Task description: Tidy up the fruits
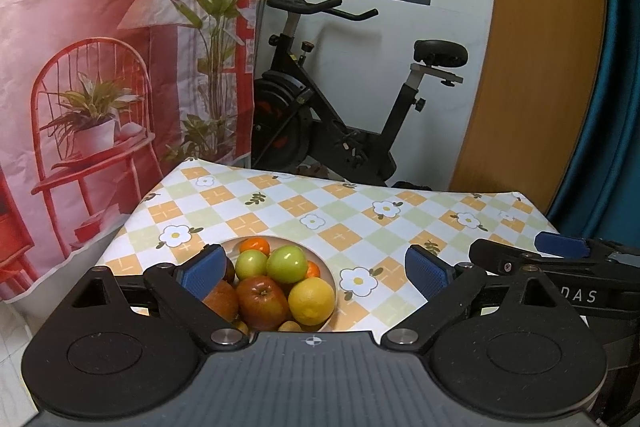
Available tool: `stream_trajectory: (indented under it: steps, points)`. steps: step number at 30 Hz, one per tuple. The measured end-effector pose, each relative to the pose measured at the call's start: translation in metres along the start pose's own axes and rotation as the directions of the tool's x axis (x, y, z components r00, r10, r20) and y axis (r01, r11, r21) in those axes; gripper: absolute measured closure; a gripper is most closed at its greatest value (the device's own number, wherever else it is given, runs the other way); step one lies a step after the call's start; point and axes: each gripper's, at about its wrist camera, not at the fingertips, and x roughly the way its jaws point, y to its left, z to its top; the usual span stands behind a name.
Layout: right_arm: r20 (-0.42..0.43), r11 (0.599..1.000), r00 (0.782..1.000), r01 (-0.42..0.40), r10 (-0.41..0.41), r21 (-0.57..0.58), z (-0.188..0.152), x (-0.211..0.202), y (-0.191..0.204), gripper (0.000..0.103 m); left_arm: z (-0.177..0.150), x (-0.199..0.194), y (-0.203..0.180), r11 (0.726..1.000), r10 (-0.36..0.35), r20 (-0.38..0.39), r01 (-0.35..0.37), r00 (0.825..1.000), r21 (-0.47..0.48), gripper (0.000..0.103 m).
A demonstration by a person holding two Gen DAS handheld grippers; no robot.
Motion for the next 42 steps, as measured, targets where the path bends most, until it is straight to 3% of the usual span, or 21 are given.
stream_trajectory:
  steps: [42]
  points:
    - [-0.001,1.000,1.000,-0.001,0.001,-0.001,0.001,-0.001,-0.002,0.000,0.003,-0.012,-0.002,0.999,0.031,0.045,-0.031,0.999,-0.012,0.005]
